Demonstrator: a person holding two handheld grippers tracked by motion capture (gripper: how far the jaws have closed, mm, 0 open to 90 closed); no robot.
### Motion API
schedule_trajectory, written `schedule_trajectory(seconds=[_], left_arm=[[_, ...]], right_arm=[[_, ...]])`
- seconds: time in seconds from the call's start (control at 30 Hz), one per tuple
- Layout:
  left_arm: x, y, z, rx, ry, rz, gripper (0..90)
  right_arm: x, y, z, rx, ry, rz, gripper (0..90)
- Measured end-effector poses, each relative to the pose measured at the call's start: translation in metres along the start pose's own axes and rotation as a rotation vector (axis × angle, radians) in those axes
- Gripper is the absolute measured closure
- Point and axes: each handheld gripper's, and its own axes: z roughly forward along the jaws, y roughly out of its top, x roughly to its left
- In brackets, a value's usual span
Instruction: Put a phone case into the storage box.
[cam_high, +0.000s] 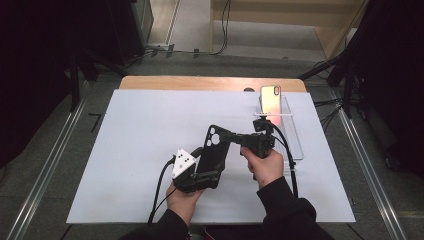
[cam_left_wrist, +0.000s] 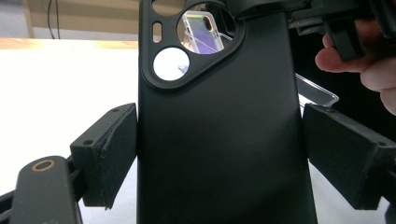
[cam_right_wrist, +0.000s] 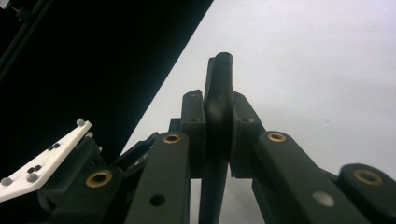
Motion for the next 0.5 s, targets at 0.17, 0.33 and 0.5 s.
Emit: schedule_trajectory(seconds=[0.17, 0.33, 0.5], left_arm=[[-0.002, 0.002, 0.003, 0.026, -0.007, 0.009, 12.4], [-0.004, 0.006, 0.004, 0.081, -0.014, 0.008, 12.4], [-0.001, 0.012, 0.003, 0.156, -0.021, -0.013, 12.4]], right_arm=[[0.005, 0.0, -0.001, 0.012, -0.005, -0.031, 77.9], [0.007, 0.001, -0.004, 0.002, -0.029, -0.062, 77.9], [0.011, 0.002, -0.01, -0.015, -0.081, -0.116, 77.9]])
